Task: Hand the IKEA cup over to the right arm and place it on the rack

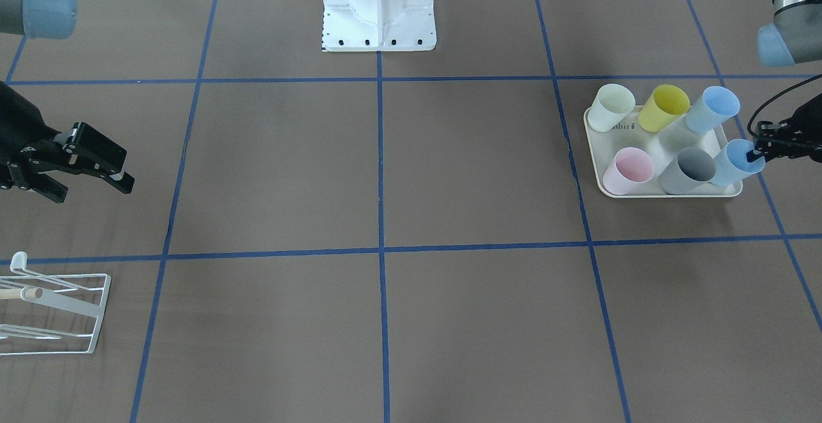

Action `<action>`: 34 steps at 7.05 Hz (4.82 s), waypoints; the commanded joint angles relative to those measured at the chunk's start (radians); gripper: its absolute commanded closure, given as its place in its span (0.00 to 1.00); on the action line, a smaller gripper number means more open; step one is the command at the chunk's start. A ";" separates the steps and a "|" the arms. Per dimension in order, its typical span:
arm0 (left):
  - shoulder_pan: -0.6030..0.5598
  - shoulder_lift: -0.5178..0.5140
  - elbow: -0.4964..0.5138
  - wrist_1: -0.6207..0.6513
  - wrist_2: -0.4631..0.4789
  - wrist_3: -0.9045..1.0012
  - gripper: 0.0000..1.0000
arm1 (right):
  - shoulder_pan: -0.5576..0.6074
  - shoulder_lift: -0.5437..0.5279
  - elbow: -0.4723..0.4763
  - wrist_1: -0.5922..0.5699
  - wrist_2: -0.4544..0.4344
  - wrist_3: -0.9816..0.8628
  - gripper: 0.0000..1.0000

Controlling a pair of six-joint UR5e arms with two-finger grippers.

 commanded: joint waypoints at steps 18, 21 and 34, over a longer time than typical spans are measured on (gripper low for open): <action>0.308 -0.472 -0.244 -0.368 0.350 -1.766 1.00 | -0.415 0.134 -0.045 0.567 -0.664 0.926 0.00; 0.380 -0.536 -0.218 -0.643 0.462 -2.147 1.00 | -0.427 0.135 -0.047 0.756 -0.725 1.104 0.00; 0.609 -0.695 -0.022 -1.147 0.924 -2.636 1.00 | -0.478 0.128 -0.070 1.118 -0.882 1.322 0.00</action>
